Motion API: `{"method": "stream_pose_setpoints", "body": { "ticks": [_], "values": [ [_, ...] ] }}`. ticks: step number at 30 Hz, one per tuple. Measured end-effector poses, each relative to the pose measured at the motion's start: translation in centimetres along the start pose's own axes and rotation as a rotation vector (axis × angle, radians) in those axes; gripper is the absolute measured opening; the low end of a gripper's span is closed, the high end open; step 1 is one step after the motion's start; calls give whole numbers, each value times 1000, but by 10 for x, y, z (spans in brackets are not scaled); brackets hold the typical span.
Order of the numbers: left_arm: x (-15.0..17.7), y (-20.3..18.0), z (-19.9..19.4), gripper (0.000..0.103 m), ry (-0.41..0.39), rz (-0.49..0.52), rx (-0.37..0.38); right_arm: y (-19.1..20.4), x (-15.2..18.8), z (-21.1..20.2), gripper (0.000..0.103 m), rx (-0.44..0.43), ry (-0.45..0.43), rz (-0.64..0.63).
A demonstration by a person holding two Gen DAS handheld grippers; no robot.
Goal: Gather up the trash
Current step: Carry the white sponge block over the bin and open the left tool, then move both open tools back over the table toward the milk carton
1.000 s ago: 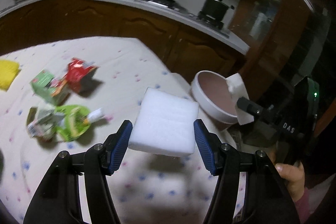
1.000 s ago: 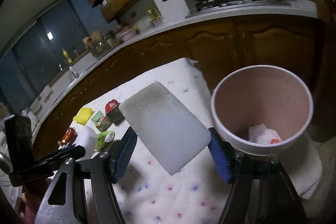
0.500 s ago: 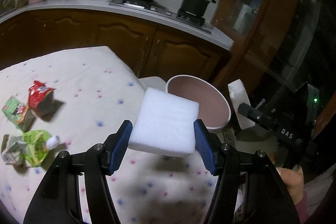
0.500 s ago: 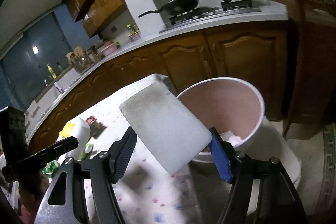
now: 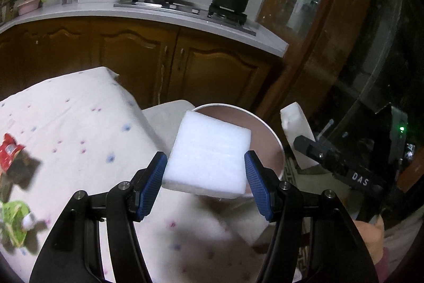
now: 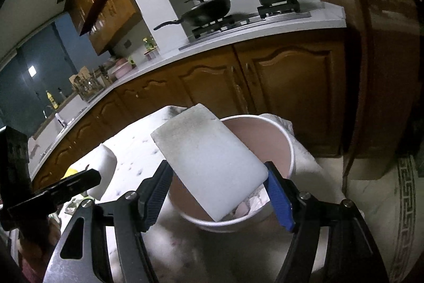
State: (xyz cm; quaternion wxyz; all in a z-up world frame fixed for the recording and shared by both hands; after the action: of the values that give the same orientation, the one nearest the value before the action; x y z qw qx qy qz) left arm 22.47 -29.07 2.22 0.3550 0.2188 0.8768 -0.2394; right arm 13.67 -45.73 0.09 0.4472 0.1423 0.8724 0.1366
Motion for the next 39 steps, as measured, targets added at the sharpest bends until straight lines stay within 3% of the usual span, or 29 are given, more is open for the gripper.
{"method": "stream_pose_setpoints", "body": {
  "ticks": [19,26,29,39],
  "values": [
    [-19,-16,72,64,77,13,1,-24,-15,35,74,25,79,-35],
    [-18,-16,77,67,89,27,1,-30,-19,37,83,33,77,-17],
    [-18,-13,78,75,94,12,6,-31,-19,34,83,35,68,-5],
    [-9,-1,63,75,88,-21,3,-31,-20,19,83,47,39,17]
  ]
}}
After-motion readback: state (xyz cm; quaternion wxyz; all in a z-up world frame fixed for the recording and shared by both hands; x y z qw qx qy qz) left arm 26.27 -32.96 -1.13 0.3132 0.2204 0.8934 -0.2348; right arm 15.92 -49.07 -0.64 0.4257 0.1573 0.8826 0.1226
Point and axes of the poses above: each gripper's, at about its wrist camera, not at the fingertips, and z roughly the way its jaws point, y to its left, x to its underside, the point moved 2 cm from there along z, roughly the way its jaws point, and after that the axes turned 1 degree about -x, right-handed, at the moved point
